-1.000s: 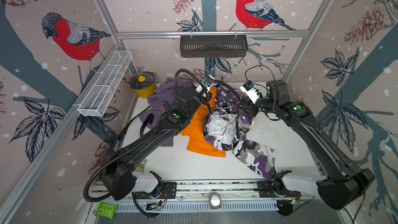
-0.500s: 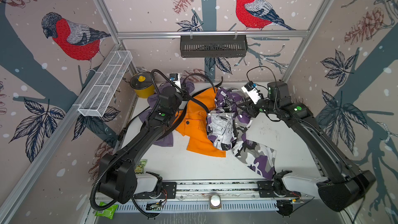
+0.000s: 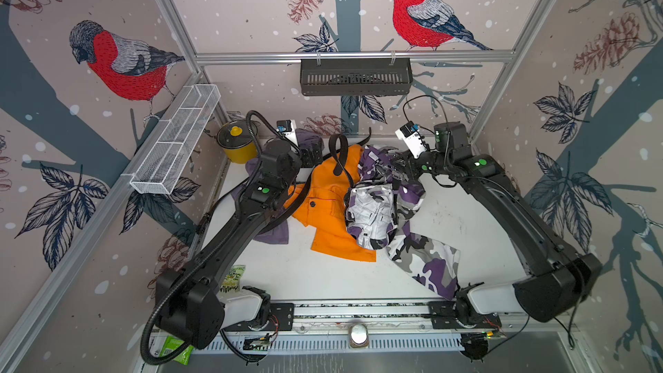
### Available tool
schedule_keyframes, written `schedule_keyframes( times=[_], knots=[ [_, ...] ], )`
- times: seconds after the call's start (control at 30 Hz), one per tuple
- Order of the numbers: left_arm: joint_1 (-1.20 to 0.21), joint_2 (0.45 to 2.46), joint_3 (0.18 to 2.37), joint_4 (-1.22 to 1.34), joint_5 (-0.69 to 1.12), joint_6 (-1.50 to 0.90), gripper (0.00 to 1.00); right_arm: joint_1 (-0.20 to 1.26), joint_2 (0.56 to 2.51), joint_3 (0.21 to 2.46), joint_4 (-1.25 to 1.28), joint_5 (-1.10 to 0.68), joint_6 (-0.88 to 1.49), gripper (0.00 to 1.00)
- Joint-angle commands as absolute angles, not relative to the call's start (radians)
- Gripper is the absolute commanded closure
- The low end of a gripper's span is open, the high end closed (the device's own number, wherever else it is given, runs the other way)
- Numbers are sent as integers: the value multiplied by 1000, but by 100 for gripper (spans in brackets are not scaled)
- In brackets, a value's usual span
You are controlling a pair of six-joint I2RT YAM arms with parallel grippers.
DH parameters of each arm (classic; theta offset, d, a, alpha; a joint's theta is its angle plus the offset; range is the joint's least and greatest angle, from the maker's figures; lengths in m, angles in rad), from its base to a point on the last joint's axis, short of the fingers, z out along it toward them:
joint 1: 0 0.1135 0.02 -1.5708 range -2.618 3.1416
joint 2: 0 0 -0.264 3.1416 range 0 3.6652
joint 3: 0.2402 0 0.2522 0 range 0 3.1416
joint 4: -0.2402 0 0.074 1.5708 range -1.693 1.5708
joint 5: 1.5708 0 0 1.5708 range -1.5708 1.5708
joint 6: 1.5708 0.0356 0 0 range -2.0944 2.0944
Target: Remove the belt from the trousers
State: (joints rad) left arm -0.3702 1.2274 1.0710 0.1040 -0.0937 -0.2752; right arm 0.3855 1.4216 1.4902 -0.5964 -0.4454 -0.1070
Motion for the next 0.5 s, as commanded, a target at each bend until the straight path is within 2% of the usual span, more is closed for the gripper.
schedule_keyframes(
  times=[0.0, 0.23, 0.47],
  knots=[
    [-388, 1179, 1058, 139, -91, -228, 0, 383, 1468, 1558, -536, -434, -58, 100],
    [-574, 1226, 969, 352, 137, -235, 0, 393, 1579, 1712, -539, -430, -8, 100],
    [-639, 1393, 983, 516, 285, -215, 0, 402, 1601, 1767, -564, -417, 0, 100]
  ],
)
